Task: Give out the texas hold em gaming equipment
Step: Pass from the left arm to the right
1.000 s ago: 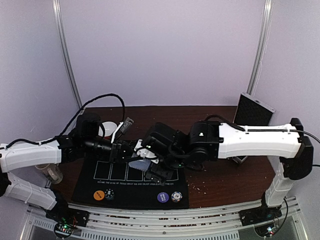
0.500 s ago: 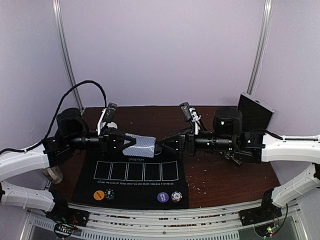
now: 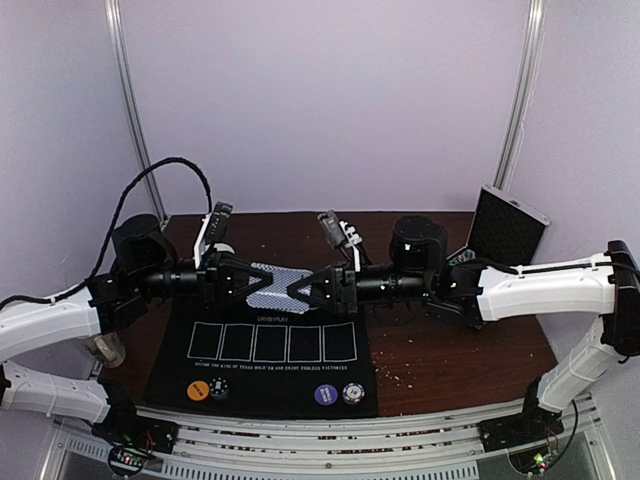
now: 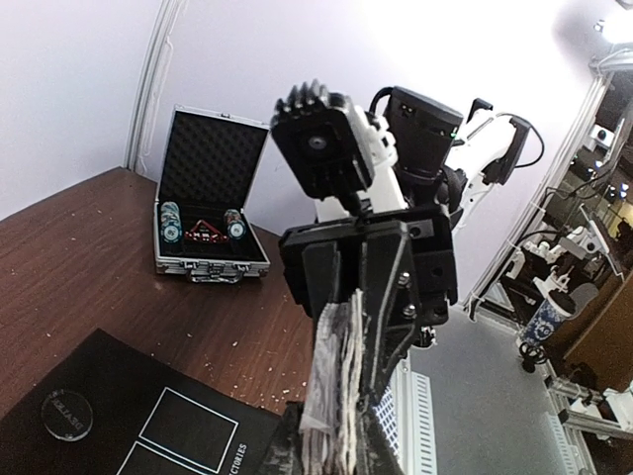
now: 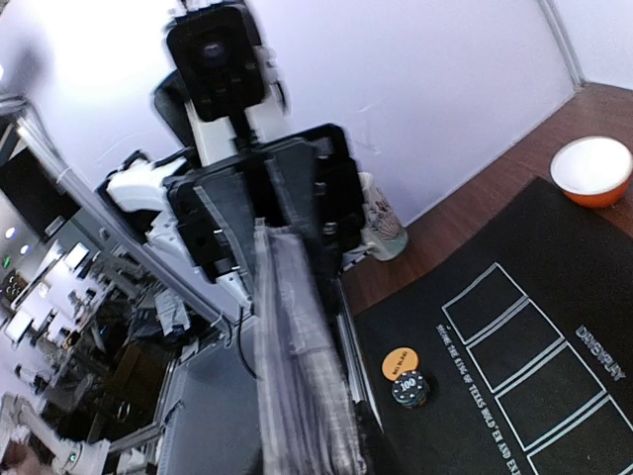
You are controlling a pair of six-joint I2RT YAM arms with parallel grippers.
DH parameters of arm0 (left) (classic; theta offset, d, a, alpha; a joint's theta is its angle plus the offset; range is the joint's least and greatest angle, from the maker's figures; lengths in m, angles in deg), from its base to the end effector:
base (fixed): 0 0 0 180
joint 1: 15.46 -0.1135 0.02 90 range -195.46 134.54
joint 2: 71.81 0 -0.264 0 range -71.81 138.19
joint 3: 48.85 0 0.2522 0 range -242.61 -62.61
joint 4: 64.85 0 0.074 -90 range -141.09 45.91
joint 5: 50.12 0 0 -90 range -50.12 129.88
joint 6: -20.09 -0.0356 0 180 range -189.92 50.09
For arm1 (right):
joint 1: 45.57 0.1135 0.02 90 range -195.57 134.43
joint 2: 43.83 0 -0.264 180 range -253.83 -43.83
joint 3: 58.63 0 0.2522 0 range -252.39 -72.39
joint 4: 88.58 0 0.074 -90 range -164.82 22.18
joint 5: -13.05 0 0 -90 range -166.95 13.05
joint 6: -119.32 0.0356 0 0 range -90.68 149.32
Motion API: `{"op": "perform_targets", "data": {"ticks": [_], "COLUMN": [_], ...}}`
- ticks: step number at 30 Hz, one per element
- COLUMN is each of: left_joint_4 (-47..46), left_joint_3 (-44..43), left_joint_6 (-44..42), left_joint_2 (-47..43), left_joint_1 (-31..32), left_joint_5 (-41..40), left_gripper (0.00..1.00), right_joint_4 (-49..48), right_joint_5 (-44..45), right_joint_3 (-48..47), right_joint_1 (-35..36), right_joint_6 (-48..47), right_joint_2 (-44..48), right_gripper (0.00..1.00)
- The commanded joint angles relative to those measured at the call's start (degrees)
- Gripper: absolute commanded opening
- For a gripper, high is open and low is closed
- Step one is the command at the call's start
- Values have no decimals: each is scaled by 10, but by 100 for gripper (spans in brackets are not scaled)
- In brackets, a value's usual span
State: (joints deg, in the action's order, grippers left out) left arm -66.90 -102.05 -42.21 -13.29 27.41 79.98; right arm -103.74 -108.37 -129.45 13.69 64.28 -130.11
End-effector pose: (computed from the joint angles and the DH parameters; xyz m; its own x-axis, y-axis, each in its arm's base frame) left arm 0.1561 -0.1762 0.3095 -0.4980 -0.0229 -0.8669 0.8586 0.1270 -0.4966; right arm 0.1631 0.3106 0.3092 -0.5752 -0.0105 -0.8180 -0.8180 -0.0071 0.5752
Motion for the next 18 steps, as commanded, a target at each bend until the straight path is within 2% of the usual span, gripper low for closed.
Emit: {"op": "perform_targets", "data": {"ticks": [1,3,5,7,8,9,12,15,16,18], "left_joint_4": [-27,33,151,247,278,295,307,330,348,378], "left_joint_3": [-3,-22,-67,-110,-128,-142,-160,-151,-154,-173], "left_joint_6": [-11,-50,-135,-233,-281,-339,-458,-581,-611,-639], "left_joint_2": [-10,-13,-13,-17,-21,-27,-52,-46,-33,9], "left_joint_1": [2,2,3,7,13,25,91,176,211,240], "left_joint_5": [-5,-31,-112,-209,-252,-295,-353,-408,-434,-486], "left_gripper": [0,2,54,87,96,98,98,98,98,98], "right_joint_4": [4,34,72,119,147,184,260,287,296,316], "right_joint_5": [-32,-17,5,28,41,52,85,98,100,100], "right_joint_3": [-26,-29,-33,-42,-54,-63,-100,-120,-128,-143], "right_joint_1": [3,3,-1,-6,-7,-9,-9,-8,-8,-8], "right_joint_6": [-2,-8,-12,-11,-10,-7,0,15,20,20], "right_joint_2": [-3,5,17,26,27,27,20,17,14,6], "right_gripper": [0,0,0,0,0,0,0,0,0,0]}}
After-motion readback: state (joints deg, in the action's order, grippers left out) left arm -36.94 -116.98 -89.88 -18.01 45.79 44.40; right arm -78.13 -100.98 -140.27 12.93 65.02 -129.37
